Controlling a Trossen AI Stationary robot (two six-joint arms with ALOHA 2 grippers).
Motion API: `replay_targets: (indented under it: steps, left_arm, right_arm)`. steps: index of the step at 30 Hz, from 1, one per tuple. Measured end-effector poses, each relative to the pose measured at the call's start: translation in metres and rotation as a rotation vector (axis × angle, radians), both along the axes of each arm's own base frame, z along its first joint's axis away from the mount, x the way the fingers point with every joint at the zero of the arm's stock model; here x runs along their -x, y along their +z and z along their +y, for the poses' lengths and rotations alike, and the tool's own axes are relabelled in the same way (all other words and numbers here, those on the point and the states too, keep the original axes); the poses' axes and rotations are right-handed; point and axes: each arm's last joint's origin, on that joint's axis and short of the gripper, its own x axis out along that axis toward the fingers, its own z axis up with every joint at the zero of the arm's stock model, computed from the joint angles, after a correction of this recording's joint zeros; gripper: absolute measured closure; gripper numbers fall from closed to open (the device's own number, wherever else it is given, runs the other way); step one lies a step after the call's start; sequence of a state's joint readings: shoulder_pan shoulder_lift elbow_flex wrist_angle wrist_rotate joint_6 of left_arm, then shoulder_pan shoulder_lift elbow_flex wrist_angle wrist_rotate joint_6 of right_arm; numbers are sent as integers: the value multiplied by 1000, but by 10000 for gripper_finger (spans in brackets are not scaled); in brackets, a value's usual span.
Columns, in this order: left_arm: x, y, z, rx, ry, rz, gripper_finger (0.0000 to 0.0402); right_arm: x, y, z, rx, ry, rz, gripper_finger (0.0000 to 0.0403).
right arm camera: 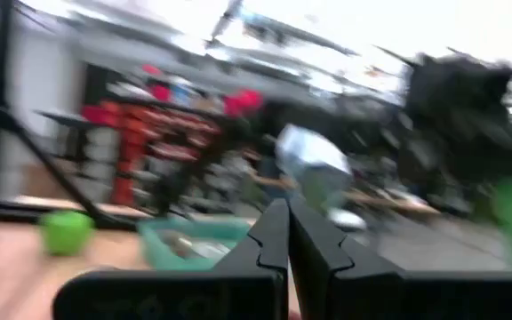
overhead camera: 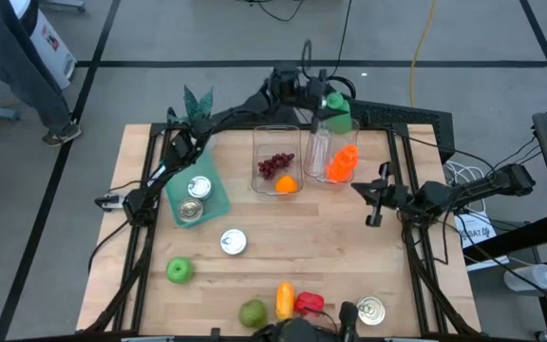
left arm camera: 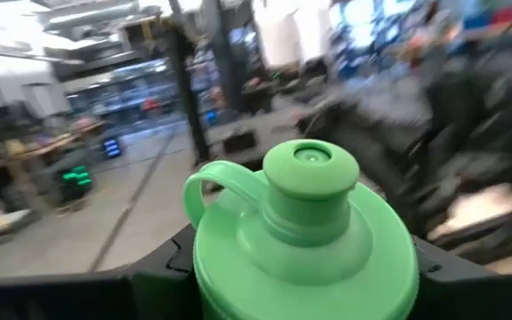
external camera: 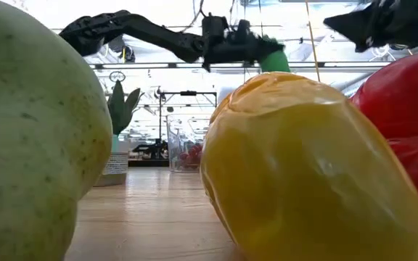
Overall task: Pick & Place Food Item
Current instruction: Put the green water bottle into the right transparent bin
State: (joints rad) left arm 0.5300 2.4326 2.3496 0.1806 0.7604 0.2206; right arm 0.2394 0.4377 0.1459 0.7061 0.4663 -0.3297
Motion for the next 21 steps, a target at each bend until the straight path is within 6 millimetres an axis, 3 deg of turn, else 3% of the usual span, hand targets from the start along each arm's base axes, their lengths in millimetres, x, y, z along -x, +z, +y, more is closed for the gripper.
replay_targets:
  steps: [4, 8, 15, 21]
  left_arm:
    - [29, 48, -1, 107, -121, -3, 211]
    - [41, 67, -5, 77, -126, -9, 211]
    - [37, 68, -12, 7, -82, -39, 211]
    - [13, 34, -8, -1, -17, -42, 211]
  right_arm:
    - [0, -1, -3, -2, -120, 26, 403]
    - [1, 0, -3, 24, -127, 21, 403]
    - [3, 2, -7, 20, -278, 33, 395]
    - [5, -2, -12, -37, -461, 86, 379]
